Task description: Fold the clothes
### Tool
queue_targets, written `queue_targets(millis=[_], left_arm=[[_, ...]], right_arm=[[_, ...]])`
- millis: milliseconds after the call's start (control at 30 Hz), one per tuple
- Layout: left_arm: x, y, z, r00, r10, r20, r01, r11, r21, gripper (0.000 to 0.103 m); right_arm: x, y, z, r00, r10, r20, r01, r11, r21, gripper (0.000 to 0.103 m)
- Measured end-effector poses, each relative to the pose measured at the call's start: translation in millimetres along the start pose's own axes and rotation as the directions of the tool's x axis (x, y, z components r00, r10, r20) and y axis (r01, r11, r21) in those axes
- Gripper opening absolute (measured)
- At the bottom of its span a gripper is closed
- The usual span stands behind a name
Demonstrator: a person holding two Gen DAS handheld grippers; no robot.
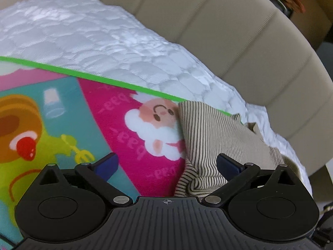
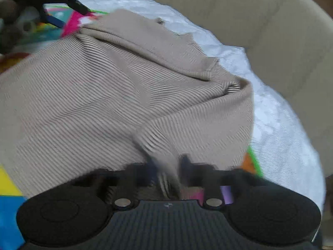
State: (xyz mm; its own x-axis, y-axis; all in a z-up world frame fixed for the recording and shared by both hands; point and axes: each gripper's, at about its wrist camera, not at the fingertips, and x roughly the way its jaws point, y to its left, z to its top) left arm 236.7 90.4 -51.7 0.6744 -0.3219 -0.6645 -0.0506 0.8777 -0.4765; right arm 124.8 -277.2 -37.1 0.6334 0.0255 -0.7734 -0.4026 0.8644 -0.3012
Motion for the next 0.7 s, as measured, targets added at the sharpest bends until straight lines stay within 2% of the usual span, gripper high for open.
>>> queue_targets(millis=[67,133,233,333,467,700], left_arm=[[-2.3,1.8,1.7,1.000,0.012,0.003,-0.012,1.000,-0.012,0.103],[-2.8,3.3,3.3,1.000,0.021,0.000,-0.021,1.000,-0.019,0.103],[-3.1,3.4,5.8,1.000,0.021,-0.011,-0.022,0.999,-0.025,0.103],[-5.7,6.7,8.6,1.000,0.000,-0.014,-0.001,0.999,-0.044,0.103],[-7.7,16.5,13.3,1.000,-0.008,-0.014,0.007,0.996,-0.087,0.103],[-10.9,32.1,21.9,1.000,-0.007,0.002,0.008,0.989,-0.146,0.103]], right_arm=[[-10.4,-15.3,25.4,0.998,-0.043,0.054,0.040,0.998,0.053,0.011],[-30.5,-33.8,67.6,0.985,-0.094,0.147,0.080,0.992,0.094,0.010],[-62.9,-57.9,139.2,0.947,-0.137,0.289,0.091,0.982,0.167,0.010],[-85.2,-62.8,198.9,0.916,-0.132,0.379,0.059,0.979,0.197,0.010],[-87.8,-40.8,248.1,0.911,-0.059,0.407,-0.016,0.983,0.180,0.010],[-35.7,39.7,273.7,0.936,0.069,0.345,-0.106,0.990,0.089,0.010]])
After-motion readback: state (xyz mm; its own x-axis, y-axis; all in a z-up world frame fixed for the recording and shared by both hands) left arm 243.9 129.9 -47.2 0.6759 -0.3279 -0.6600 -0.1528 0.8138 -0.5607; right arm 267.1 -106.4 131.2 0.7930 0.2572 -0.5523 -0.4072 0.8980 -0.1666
